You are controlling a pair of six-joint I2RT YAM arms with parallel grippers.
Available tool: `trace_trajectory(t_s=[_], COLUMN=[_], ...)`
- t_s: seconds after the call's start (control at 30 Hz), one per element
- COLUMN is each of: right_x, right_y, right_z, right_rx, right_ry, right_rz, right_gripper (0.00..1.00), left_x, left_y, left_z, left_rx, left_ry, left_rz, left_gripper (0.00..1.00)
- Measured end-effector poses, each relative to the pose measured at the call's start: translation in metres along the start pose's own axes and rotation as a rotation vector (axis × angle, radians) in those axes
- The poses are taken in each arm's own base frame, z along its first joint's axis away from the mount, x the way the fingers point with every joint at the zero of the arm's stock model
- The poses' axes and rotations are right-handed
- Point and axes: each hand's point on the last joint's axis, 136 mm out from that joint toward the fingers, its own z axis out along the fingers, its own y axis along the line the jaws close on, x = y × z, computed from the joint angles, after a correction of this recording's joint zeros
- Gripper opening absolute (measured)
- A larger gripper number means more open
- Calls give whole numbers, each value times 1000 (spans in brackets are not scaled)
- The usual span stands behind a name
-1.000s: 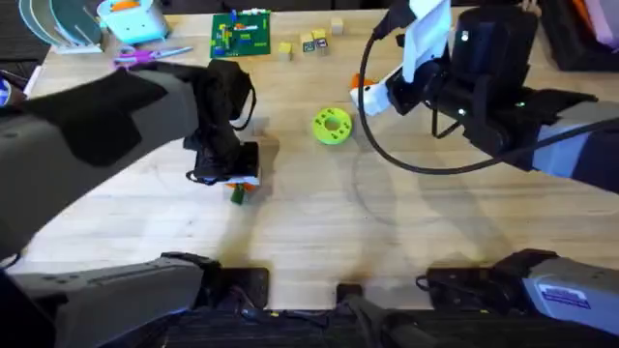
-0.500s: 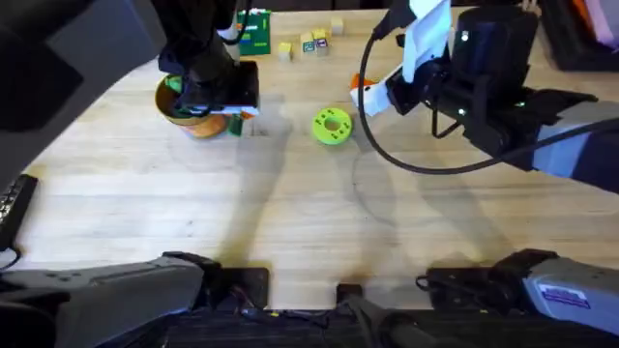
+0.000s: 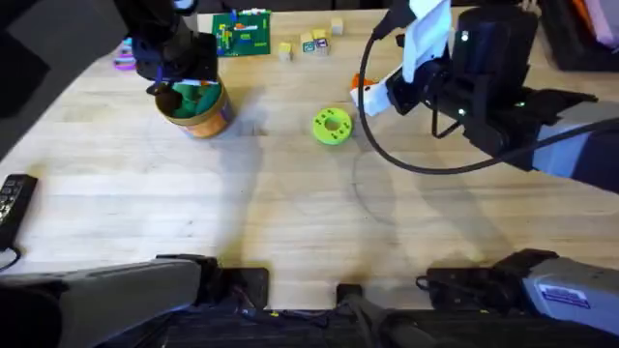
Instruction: Pick up the gripper from the table and insert it into the empty holder that is missing its gripper. Then pick up a screw, insert it into the mounting hole, and use the screwdriver to tighten it. Finally, clean up the table by picking up the vegetable and placing it into the bucket.
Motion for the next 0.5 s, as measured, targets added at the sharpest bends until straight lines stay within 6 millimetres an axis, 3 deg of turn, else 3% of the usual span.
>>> trace_trajectory(t_s=[0.27, 0.5], right_x=[0, 1], right_y=[0, 0], right_z=[0, 0], right_rx=[0, -1], right_ry=[0, 4], right_rz=[0, 0], right_gripper=[992, 992], left_x=[-23, -15], left_y=[33, 36], left_z=[11, 36], left_rx=[-58, -53], left_ry=[-71, -4], left_rz=[50, 87], left_gripper=[15, 14])
